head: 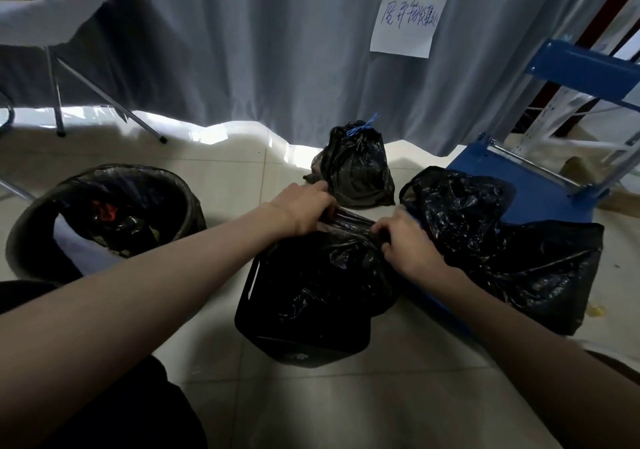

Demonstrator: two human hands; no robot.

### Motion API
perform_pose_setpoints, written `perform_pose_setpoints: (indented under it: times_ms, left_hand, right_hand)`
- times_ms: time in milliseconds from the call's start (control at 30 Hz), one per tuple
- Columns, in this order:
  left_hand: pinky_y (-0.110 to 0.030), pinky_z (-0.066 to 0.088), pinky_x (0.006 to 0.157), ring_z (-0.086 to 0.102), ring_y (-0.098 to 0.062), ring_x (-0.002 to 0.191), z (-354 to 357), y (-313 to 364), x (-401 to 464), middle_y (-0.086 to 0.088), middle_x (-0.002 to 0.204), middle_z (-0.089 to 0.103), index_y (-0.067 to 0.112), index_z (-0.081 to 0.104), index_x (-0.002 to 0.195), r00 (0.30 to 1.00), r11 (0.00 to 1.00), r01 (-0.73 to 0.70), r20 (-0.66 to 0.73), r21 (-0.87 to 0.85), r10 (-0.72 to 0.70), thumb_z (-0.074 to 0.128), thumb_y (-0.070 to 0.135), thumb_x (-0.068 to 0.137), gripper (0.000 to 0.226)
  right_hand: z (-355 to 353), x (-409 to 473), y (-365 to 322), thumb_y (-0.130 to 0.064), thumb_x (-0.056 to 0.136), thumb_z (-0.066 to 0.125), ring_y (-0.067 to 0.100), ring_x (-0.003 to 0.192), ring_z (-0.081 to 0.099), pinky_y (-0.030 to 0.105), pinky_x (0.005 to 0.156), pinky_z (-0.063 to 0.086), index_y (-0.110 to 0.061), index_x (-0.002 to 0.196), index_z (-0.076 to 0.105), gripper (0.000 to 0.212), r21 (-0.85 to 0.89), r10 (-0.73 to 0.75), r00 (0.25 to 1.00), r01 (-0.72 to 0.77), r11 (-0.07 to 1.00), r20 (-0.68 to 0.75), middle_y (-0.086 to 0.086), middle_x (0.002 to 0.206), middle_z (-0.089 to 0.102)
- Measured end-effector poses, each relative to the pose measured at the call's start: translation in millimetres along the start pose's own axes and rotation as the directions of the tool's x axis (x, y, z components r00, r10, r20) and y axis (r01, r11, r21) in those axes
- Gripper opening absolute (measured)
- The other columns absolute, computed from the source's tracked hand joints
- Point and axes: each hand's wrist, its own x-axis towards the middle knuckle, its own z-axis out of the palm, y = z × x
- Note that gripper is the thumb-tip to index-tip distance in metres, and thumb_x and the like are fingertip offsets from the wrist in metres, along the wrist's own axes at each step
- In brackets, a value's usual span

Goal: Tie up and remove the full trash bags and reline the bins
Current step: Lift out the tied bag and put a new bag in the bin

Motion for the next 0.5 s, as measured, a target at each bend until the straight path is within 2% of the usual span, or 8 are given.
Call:
perform_pose_setpoints:
  times_ms: [100,200,267,333,367,433,500]
  left_hand:
    - [-0.042,0.041,0.097,0.048,-0.030,0.122,9,-2,2,-0.010,0.130,0.045,0.018,0.054,0.133,0.991,0.979,0.090,0.077,0.181,-0.106,0.053,0.030,0.094,0.041]
    - [-0.042,0.041,0.098,0.048,-0.030,0.124,18,-13,-2,-0.010,0.133,0.045,0.013,0.054,0.131,0.947,0.953,0.199,0.207,0.230,-0.247,0.053,0.032,0.093,0.042]
    - [-0.041,0.044,0.093,0.052,-0.029,0.120,19,-22,-6,-0.008,0.130,0.047,0.014,0.057,0.127,0.909,0.953,0.250,0.298,0.173,-0.292,0.055,0.034,0.092,0.041]
    - [-0.042,0.045,0.091,0.052,-0.029,0.117,19,-25,-9,-0.008,0.128,0.047,0.014,0.060,0.123,0.902,0.955,0.277,0.313,0.108,-0.297,0.058,0.037,0.090,0.040]
    - [-0.042,0.045,0.091,0.050,-0.029,0.118,17,-25,-11,-0.008,0.128,0.046,0.014,0.062,0.123,0.918,0.958,0.272,0.271,0.094,-0.288,0.058,0.038,0.090,0.040]
    - [-0.042,0.044,0.092,0.047,-0.030,0.118,13,-21,-16,-0.010,0.129,0.044,0.014,0.063,0.118,0.965,0.969,0.226,0.113,0.104,-0.237,0.059,0.037,0.089,0.038]
    - [-0.041,0.044,0.089,0.048,-0.029,0.113,9,-12,-20,-0.009,0.124,0.046,0.014,0.063,0.108,0.988,0.985,0.157,-0.026,0.067,-0.155,0.063,0.033,0.086,0.029]
  right_hand:
    - [7,4,2,-0.011,0.093,0.057,0.035,0.119,0.051,0.044,0.096,0.047,-0.016,0.134,0.055,0.041,-0.068,0.080,0.971,-0.066,0.996,0.227,0.013,0.131,0.047]
    - [16,3,1,-0.015,0.095,0.051,0.034,0.108,0.056,0.037,0.083,0.047,-0.008,0.118,0.058,0.025,-0.116,0.102,0.891,-0.056,0.992,0.442,0.013,0.115,0.056]
    - [18,3,-1,-0.015,0.097,0.048,0.031,0.095,0.055,0.035,0.075,0.044,-0.008,0.100,0.054,0.011,-0.154,0.130,0.866,-0.062,0.986,0.483,0.010,0.101,0.051]
    - [16,5,1,-0.020,0.096,0.050,0.032,0.095,0.055,0.035,0.076,0.045,-0.010,0.085,0.049,0.015,-0.170,0.140,0.879,-0.068,0.983,0.455,0.009,0.094,0.045]
    - [15,6,2,-0.021,0.095,0.051,0.033,0.101,0.053,0.037,0.081,0.046,-0.010,0.083,0.049,0.017,-0.169,0.137,0.901,-0.072,0.983,0.412,0.008,0.095,0.042]
    - [10,5,0,-0.021,0.094,0.052,0.030,0.105,0.047,0.045,0.091,0.047,-0.010,0.094,0.052,0.011,-0.102,0.116,0.963,-0.093,0.990,0.245,0.008,0.106,0.039]
    - [3,2,-7,-0.017,0.090,0.055,0.025,0.098,0.048,0.045,0.087,0.048,-0.014,0.094,0.052,0.006,0.022,0.040,0.998,-0.041,0.999,0.047,0.005,0.107,0.045]
